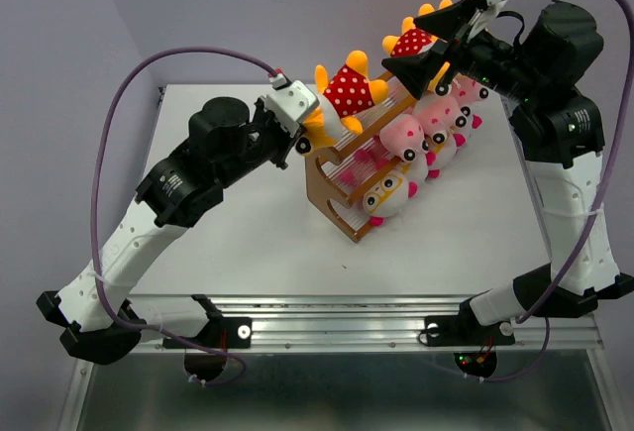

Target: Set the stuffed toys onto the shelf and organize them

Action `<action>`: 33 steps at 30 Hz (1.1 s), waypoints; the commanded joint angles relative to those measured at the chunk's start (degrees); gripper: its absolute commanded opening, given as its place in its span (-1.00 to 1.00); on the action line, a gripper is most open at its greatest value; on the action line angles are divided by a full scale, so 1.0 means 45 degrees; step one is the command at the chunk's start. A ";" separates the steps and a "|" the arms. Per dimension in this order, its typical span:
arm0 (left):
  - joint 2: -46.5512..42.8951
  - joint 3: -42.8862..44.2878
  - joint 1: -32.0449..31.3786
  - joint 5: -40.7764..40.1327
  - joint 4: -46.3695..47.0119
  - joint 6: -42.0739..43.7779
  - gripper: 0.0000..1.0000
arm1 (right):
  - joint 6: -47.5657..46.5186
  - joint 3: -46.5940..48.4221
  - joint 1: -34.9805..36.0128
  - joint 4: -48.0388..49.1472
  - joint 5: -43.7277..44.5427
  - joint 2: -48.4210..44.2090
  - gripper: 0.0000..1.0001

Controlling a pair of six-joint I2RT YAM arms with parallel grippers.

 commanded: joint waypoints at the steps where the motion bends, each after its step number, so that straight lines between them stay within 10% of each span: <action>1: -0.0835 -0.0716 0.0002 -0.1725 0.3637 -0.3905 -1.00 | 0.1575 -0.0078 0.0018 0.1460 0.2018 -0.0128 1.00; 11: -0.0134 -0.1636 -0.0017 -0.5454 0.6025 -1.4725 -1.00 | 0.8307 -0.6227 0.0018 0.4680 0.0262 -0.2374 1.00; 16: 0.0530 -0.1324 -0.0134 -0.6297 0.6005 -1.8025 -1.00 | 0.9133 -0.5920 0.0018 0.5112 0.0280 -0.1655 1.00; 33: 0.1449 -0.1460 -0.0389 -0.5497 0.7232 -2.0044 -1.00 | 0.9702 -0.5061 0.1014 0.5601 0.0633 0.0183 0.83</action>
